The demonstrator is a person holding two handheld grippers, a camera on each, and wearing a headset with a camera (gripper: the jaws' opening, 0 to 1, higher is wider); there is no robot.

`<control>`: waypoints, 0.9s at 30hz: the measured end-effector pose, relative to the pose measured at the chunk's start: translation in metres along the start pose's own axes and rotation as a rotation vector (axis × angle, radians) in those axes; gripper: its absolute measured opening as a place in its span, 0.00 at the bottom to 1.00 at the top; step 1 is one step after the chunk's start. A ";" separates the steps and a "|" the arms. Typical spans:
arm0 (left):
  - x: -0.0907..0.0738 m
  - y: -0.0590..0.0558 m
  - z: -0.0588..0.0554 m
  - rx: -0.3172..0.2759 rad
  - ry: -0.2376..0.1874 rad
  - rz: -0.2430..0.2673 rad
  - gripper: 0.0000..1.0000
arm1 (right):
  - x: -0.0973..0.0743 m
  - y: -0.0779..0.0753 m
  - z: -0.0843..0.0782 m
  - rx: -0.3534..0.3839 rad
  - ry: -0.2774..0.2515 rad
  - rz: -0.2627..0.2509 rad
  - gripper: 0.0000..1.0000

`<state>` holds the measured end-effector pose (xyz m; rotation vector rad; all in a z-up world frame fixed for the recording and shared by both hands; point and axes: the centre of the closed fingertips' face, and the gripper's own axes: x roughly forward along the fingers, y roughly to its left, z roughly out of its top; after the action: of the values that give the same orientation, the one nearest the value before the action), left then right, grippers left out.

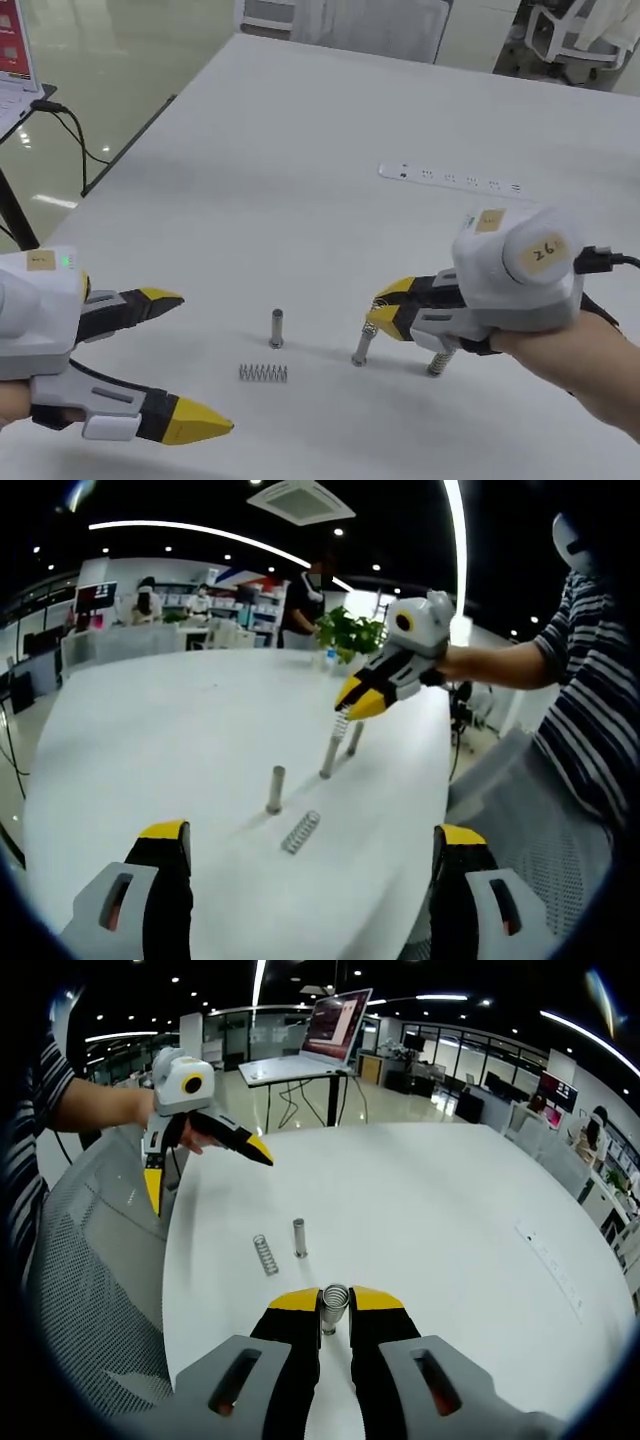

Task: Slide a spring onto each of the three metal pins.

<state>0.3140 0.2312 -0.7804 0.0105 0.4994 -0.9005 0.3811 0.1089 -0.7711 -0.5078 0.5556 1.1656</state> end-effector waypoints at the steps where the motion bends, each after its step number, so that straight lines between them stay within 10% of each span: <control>1: 0.000 0.000 0.000 -0.001 0.000 0.001 0.98 | 0.001 0.000 -0.002 -0.002 0.006 0.000 0.07; 27: 0.003 -0.005 -0.003 -0.010 0.007 -0.007 0.97 | 0.033 0.005 -0.041 0.012 0.088 -0.008 0.09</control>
<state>0.3106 0.2264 -0.7834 0.0033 0.5108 -0.9054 0.3806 0.1076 -0.8242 -0.5528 0.6352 1.1358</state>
